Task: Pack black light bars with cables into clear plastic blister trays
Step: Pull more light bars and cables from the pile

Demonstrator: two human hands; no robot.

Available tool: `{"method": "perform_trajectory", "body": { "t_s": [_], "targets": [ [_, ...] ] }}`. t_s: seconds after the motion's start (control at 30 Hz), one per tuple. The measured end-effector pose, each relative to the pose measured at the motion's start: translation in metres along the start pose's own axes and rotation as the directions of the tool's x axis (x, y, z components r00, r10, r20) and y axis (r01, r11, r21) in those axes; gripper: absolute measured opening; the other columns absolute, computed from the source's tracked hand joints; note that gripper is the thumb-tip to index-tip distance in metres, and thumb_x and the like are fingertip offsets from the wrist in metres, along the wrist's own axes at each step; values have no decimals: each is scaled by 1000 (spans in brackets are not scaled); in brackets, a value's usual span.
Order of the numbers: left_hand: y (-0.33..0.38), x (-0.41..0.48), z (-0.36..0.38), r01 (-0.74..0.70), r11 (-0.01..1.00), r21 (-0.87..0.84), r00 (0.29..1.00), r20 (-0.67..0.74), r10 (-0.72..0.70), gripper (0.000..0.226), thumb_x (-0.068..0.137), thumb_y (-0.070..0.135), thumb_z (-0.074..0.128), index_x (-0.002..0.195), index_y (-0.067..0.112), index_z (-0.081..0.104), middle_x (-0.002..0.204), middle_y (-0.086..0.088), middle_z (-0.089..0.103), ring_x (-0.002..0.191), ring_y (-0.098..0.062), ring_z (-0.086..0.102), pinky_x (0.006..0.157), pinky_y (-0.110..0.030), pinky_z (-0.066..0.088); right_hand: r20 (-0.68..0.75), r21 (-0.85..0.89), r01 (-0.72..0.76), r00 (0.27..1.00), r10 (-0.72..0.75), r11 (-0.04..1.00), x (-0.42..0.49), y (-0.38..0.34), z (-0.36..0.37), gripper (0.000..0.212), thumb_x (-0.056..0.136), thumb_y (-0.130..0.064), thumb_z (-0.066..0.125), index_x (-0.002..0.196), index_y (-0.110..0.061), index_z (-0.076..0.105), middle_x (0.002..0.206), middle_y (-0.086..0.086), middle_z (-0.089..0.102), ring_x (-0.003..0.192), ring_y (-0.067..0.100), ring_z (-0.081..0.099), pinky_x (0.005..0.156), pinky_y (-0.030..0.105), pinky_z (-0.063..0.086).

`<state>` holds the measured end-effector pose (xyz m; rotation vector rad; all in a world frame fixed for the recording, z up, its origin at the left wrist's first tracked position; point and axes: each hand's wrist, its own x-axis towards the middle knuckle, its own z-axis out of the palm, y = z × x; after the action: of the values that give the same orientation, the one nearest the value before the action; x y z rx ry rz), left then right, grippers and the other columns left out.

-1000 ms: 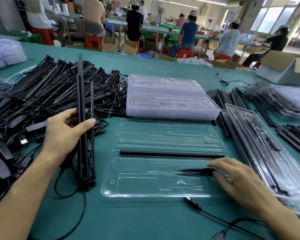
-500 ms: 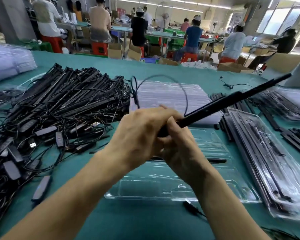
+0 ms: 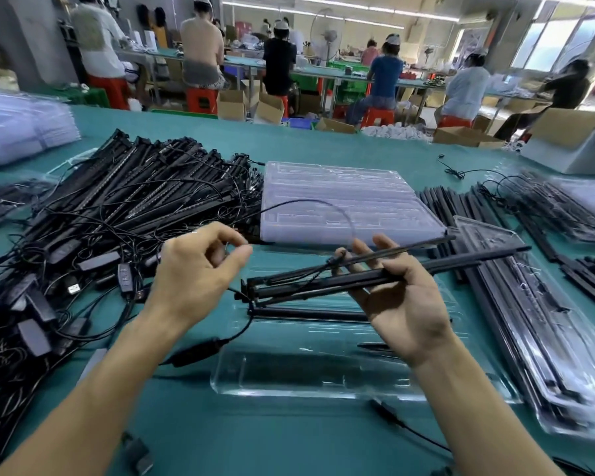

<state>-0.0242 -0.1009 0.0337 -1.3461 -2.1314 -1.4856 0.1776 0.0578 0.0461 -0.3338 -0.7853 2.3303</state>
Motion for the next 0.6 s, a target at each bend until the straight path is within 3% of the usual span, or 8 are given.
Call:
{"method": "perform_trajectory", "body": {
  "t_s": [0.07, 0.2, 0.3, 0.4, 0.47, 0.53, 0.6],
  "targets": [
    [-11, -1, -3, 46, 996, 81, 997, -69, -41, 12, 84, 29, 74, 76, 29, 66, 53, 5, 47, 48, -11, 45, 47, -27, 40, -3, -33, 5, 1000, -5, 999, -2, 0, -9, 37, 75, -2, 48, 109, -10, 58, 105, 19, 70, 103, 40, 67, 82, 49, 58],
    [-22, -3, -8, 55, 973, 222, 989, -145, -23, 29, 86, 52, 61, 71, 28, 65, 52, 11, 51, 50, -6, 51, 44, -24, 39, -82, -152, 22, 996, -35, 988, -4, -1, -22, 32, 79, 0, 46, 105, -11, 61, 102, 17, 71, 99, 39, 69, 84, 48, 58],
    [-29, -9, -13, 93, 918, 385, 975, -221, -6, 36, 87, 53, 59, 67, 24, 66, 49, 14, 47, 47, -17, 51, 47, -22, 35, -140, -203, 60, 986, -90, 977, -7, -8, -29, 31, 90, 2, 36, 102, -12, 61, 99, 16, 71, 97, 38, 70, 77, 46, 60],
    [-42, -10, -26, 207, 844, 495, 954, -294, -61, 29, 88, 47, 66, 73, 23, 66, 58, 3, 55, 57, -26, 54, 53, -29, 39, -159, -258, 113, 975, -157, 960, -11, -21, -36, 31, 91, 2, 35, 100, -13, 61, 97, 16, 72, 95, 37, 70, 73, 45, 60],
    [-46, -6, -36, 248, 722, 646, 967, -216, -139, 16, 85, 42, 71, 83, 26, 69, 79, -5, 65, 77, -34, 58, 63, -40, 43, -139, -333, 153, 968, -209, 930, -13, -28, -39, 32, 91, 4, 35, 99, -14, 61, 96, 16, 71, 95, 37, 70, 73, 46, 59],
    [-41, -2, -36, 229, 614, 755, 967, -101, -236, 15, 81, 39, 75, 93, 30, 71, 100, -5, 64, 97, -36, 54, 79, -47, 39, -89, -386, 189, 966, -241, 903, -15, -29, -37, 34, 91, 7, 36, 96, -15, 62, 96, 17, 71, 97, 39, 69, 74, 47, 59],
    [-25, -2, -27, 144, 632, 762, 981, -24, -194, 13, 80, 37, 75, 91, 30, 74, 104, -1, 62, 100, -33, 52, 85, -46, 38, -36, -390, 204, 971, -236, 898, -16, -25, -33, 35, 90, 7, 37, 92, -15, 64, 97, 18, 70, 98, 40, 69, 75, 48, 58]
  ]
}}
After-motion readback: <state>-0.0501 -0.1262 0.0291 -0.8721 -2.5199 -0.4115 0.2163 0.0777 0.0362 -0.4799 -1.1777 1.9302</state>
